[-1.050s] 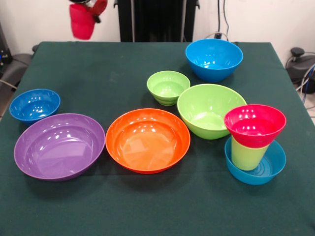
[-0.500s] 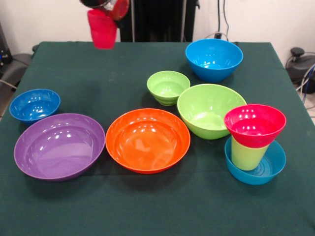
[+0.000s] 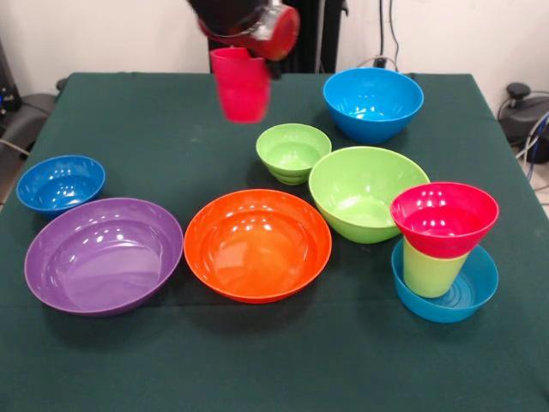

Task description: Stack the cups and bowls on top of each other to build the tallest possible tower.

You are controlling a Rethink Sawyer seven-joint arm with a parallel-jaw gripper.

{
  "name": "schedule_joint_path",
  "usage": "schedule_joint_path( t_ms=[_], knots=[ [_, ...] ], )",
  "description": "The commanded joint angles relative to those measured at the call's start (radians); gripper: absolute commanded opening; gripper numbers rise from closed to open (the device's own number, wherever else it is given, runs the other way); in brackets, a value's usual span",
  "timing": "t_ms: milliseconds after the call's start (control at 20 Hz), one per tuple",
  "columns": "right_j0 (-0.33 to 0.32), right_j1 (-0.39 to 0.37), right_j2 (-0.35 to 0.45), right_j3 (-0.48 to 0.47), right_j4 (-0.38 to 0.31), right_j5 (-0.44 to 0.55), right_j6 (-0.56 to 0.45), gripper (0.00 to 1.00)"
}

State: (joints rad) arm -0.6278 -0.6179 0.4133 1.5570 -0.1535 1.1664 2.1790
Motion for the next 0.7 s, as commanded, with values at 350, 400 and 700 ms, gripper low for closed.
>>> schedule_joint_path(
  t_ms=[350,400,700],
  knots=[
    [0.183,0.117,-0.024,-0.311,0.13,0.184,0.215,0.0],
    [0.195,0.129,-0.032,-0.324,0.135,0.179,0.227,0.0],
    [0.26,0.196,-0.062,-0.437,0.172,0.211,0.287,0.0]
  ],
)
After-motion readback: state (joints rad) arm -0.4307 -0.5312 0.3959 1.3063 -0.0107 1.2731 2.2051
